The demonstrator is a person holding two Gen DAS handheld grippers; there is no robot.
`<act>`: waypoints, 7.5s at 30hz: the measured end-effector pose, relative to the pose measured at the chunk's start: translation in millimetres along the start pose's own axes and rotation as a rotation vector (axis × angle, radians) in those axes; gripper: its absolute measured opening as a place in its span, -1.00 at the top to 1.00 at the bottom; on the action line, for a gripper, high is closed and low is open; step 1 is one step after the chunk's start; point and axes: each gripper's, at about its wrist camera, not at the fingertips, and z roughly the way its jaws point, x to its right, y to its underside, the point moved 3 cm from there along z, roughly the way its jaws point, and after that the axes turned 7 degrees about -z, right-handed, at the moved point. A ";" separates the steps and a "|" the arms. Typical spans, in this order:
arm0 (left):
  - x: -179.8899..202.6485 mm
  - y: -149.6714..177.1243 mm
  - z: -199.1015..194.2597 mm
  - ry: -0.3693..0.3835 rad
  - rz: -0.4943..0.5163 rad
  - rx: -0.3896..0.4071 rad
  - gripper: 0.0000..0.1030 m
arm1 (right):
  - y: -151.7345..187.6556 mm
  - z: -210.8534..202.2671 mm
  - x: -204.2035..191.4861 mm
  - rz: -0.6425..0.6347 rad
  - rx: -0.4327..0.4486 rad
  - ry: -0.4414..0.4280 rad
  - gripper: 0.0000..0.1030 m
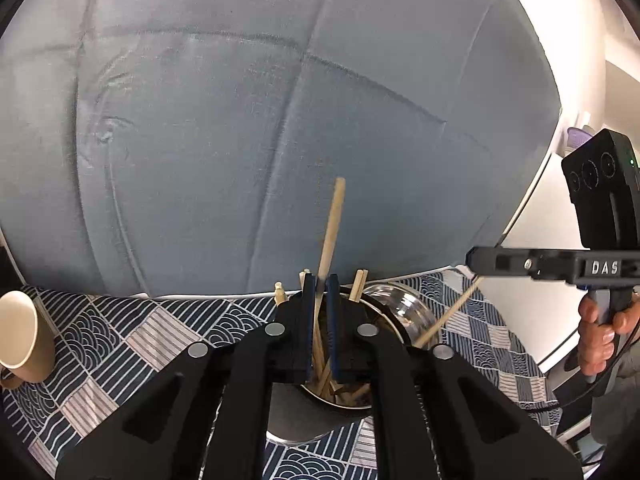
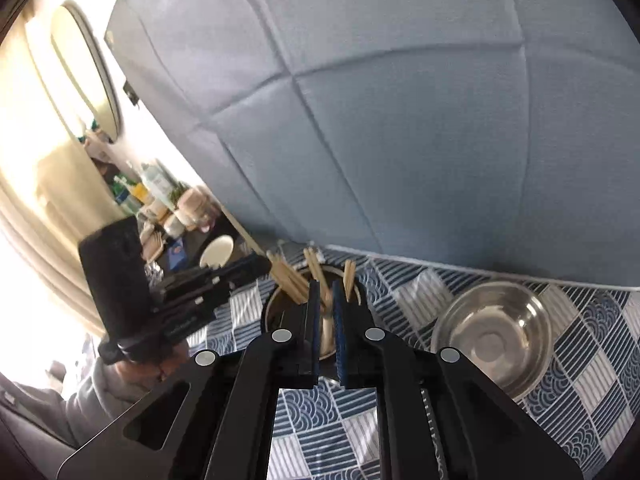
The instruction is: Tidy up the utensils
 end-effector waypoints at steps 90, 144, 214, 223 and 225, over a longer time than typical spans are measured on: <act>89.6 127.8 -174.7 -0.478 0.016 -0.140 -0.88 | 190.3 -97.4 -99.5 0.052 -0.093 0.262 -0.72; 77.1 137.3 -178.3 -0.549 -0.092 -0.180 -0.88 | 207.8 -95.8 -103.3 0.108 -0.115 0.265 -0.72; 76.6 138.4 -180.7 -0.517 -0.108 -0.174 -0.88 | 208.5 -92.8 -101.5 0.103 -0.140 0.268 -0.73; 75.3 138.4 -180.3 -0.520 -0.116 -0.180 -0.88 | 208.3 -92.5 -101.4 0.103 -0.142 0.268 -0.73; 75.2 138.3 -179.7 -0.520 -0.115 -0.182 -0.88 | 208.3 -92.5 -101.8 0.104 -0.142 0.268 -0.73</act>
